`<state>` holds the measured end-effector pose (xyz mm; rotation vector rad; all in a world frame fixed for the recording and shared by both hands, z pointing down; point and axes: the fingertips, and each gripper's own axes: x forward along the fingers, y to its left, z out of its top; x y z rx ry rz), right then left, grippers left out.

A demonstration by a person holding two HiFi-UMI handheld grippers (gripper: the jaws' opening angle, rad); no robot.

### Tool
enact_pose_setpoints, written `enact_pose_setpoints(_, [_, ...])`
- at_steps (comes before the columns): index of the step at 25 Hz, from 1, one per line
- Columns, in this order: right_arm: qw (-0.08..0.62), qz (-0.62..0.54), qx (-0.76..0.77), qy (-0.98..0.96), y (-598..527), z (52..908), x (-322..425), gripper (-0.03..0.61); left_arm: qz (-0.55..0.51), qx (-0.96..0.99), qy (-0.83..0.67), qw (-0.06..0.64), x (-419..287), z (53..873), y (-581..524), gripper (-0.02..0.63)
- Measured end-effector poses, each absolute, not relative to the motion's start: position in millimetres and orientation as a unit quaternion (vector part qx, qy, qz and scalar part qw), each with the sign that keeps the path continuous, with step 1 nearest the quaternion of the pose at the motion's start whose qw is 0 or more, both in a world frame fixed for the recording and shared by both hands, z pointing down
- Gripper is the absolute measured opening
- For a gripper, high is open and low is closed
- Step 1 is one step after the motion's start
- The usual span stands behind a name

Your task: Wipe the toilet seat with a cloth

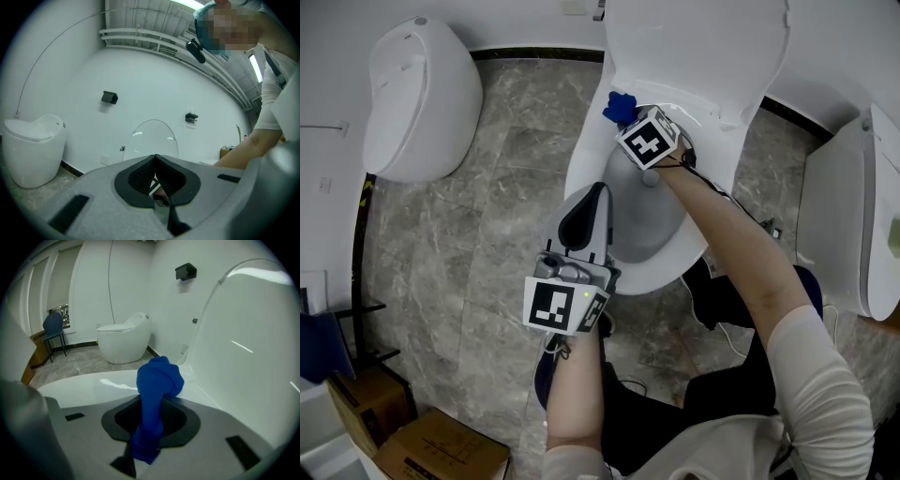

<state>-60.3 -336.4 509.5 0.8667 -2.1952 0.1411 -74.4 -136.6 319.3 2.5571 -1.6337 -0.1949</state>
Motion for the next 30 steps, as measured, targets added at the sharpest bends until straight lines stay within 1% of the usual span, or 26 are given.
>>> enact_pose_setpoints(30, [0.373, 0.052, 0.278, -0.884, -306.4, 509.4, -97.2, 0.091, -0.064, 0.821, -0.565, 0.05, -102.1, 315.7, -133.7, 0.009])
